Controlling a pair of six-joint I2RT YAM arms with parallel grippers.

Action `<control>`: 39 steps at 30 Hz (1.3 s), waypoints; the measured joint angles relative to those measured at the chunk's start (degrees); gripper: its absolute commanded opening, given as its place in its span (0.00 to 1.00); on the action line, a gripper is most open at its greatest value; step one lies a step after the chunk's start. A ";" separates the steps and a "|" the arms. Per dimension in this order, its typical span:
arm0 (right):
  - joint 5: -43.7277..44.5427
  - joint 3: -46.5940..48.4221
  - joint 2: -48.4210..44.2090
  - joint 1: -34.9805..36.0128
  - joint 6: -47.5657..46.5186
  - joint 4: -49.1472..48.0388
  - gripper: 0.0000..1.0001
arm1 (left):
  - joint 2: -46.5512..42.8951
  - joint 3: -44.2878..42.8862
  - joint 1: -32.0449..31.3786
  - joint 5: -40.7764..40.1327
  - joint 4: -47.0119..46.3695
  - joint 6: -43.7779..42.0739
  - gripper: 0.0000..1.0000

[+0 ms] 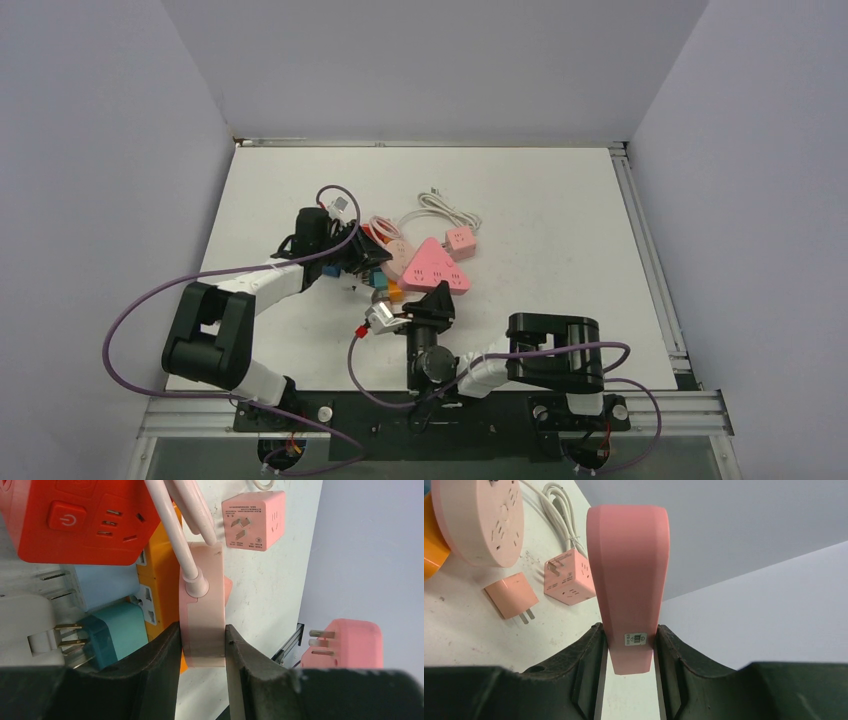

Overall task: Pull the plug off the socket
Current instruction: Place the socket at the center of the board.

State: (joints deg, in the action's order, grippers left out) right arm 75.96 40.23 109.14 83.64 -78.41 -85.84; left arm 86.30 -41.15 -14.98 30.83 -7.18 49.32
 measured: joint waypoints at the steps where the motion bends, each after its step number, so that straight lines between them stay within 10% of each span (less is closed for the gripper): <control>1: 0.00 0.00 -0.50 -0.04 -0.17 -0.37 0.05 | 0.02 0.00 0.04 0.02 -0.04 0.02 0.00; 11: 0.11 -0.79 -7.69 -1.05 4.42 -0.17 0.05 | -0.28 0.85 0.20 1.20 -3.17 -0.09 0.00; 15: -1.97 -1.03 -20.70 -3.93 24.57 18.62 0.05 | -3.08 0.85 0.00 2.27 -3.30 -1.92 0.00; 24: -33.83 2.14 -44.48 -33.57 73.48 64.70 0.05 | -5.05 -5.16 -6.03 2.19 1.14 -9.97 0.00; 39: -78.14 -3.96 -42.60 -58.97 99.65 80.46 0.05 | 12.85 -23.06 -7.26 -1.88 9.66 -16.87 0.01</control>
State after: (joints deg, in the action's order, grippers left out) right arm -2.17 36.27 66.54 24.67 21.23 -5.39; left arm 99.15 -64.20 -22.24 28.95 2.48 32.45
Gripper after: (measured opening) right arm 0.350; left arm 0.297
